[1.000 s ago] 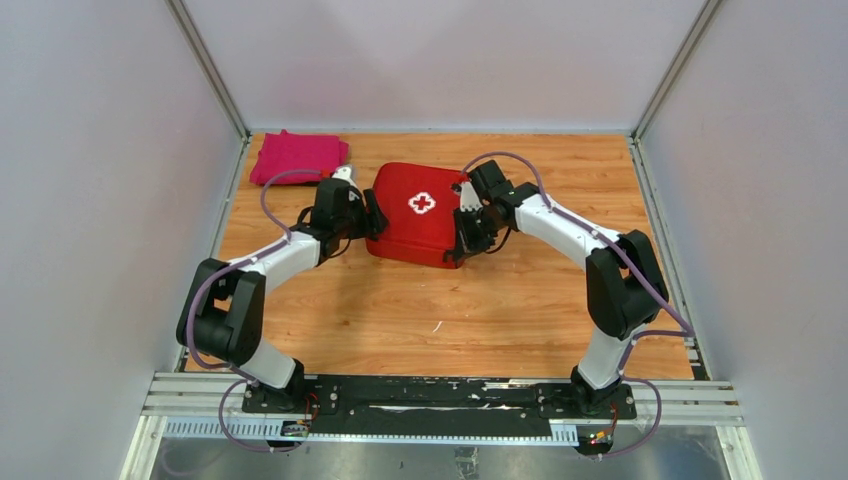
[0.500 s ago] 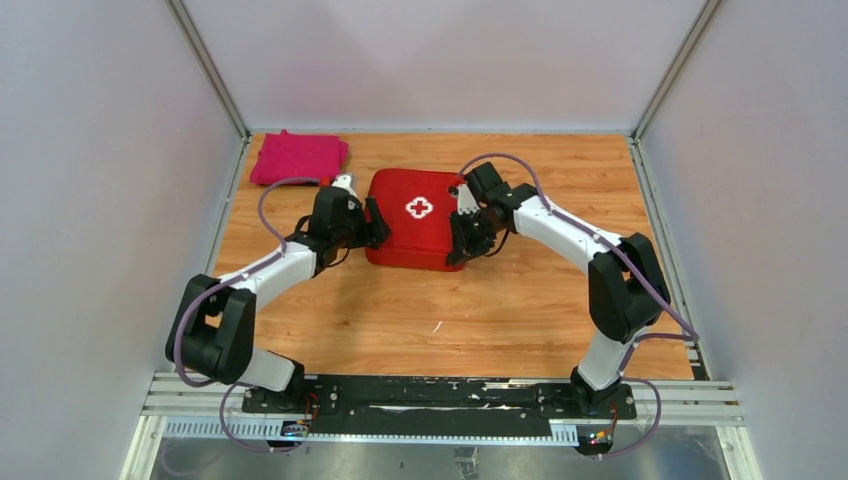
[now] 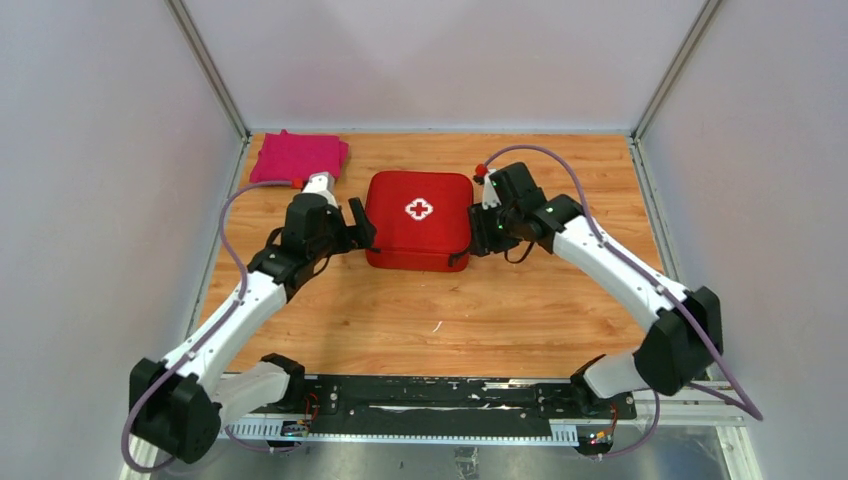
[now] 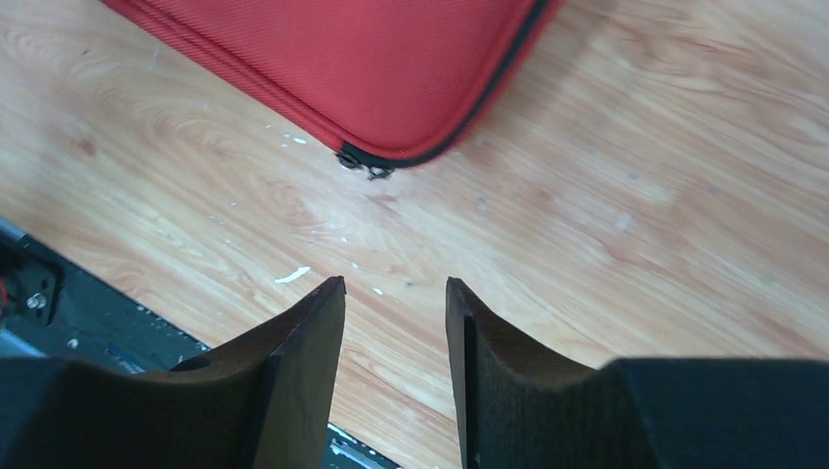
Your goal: Organize the medicine kit
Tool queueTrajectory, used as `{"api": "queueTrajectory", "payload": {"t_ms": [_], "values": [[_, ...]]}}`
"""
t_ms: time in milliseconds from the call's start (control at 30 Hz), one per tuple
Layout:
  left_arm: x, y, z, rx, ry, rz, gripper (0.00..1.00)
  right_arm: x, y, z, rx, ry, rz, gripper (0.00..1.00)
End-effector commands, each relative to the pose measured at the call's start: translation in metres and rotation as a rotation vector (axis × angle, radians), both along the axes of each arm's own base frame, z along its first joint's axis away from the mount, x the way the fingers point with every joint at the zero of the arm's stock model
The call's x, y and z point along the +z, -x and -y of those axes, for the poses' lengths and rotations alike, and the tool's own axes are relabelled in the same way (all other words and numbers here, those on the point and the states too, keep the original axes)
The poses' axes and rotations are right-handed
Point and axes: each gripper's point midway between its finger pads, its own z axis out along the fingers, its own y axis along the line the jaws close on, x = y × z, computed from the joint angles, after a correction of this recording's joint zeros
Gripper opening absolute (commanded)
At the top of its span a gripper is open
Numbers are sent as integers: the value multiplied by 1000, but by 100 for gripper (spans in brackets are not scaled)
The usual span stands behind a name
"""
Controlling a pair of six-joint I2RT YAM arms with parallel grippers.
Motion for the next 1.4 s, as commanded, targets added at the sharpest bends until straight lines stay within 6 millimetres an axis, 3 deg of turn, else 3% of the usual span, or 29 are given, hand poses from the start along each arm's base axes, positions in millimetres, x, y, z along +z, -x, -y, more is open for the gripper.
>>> {"api": "queueTrajectory", "payload": {"t_ms": [0,133,333,533,633,867,1367], "values": [[19,22,-26,44,-85,22,100,15,7,48,-107,140,120,49],[31,46,-34,10,-101,54,100,40,13,78,-199,148,252,53],[44,79,-56,9,-146,128,100,63,38,113,-308,76,408,79],[69,93,-80,90,-186,201,100,70,64,147,-398,9,550,99],[69,94,-88,125,-200,215,100,75,75,157,-400,-15,605,99],[68,93,-85,129,-167,239,100,73,91,170,-415,-47,650,99],[71,96,-90,168,-142,272,100,67,88,175,-447,-9,631,99]]}}
